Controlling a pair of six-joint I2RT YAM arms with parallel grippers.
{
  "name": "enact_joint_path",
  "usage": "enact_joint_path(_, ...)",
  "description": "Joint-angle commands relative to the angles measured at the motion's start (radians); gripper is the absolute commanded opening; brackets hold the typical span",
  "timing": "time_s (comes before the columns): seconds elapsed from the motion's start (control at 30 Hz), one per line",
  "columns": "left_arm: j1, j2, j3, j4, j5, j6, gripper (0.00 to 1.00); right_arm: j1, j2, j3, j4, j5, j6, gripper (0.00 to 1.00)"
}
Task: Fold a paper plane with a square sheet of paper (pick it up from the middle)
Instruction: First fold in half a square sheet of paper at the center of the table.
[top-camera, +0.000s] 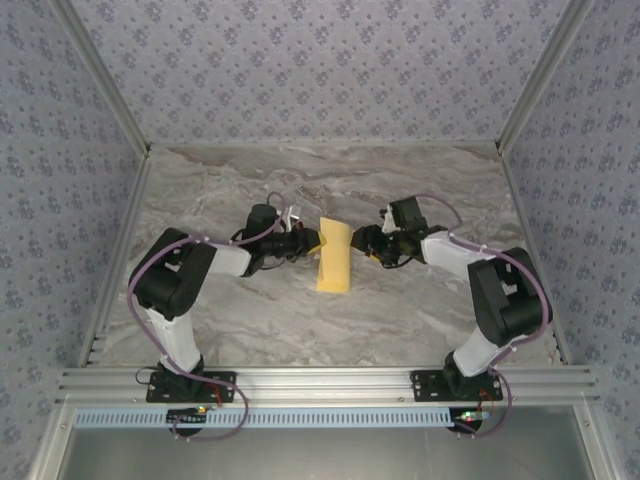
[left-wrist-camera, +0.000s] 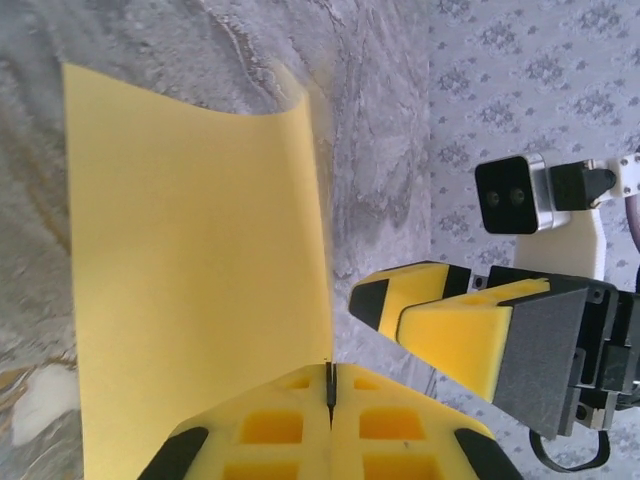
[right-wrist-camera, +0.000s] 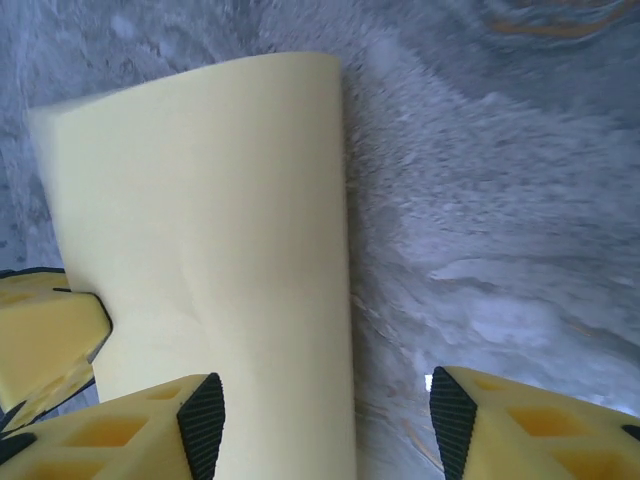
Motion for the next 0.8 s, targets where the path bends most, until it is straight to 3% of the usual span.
enact_joint_path(0.0,-0.026,0.02,0.083,-0.109,0.069,0.115,0.0,-0.021,-0.057,-0.059,0.036,0.04,0.015,0.64)
enact_joint_path(0.13,-0.051,0.042,0.157,-0.232,0.1,0.207,0.0,-0.035,-0.077,-0.095,0.061,0.045,0.02,0.66)
enact_joint_path(0.33,-0.048,0.059,0.197,-0.431,-0.091,0.247,0.0,-0.026,-0.041,-0.068,0.03,0.035,-0.003,0.66)
enact_joint_path(0.5,-0.048,0.076,0.209,-0.496,-0.175,0.249,0.0,0.032,0.037,0.029,-0.085,0.062,-0.065,0.65)
enact_joint_path(0.77,-0.048,0.098,0.238,-0.527,-0.181,0.272,0.03,0.077,0.142,0.117,-0.139,0.076,-0.067,0.61)
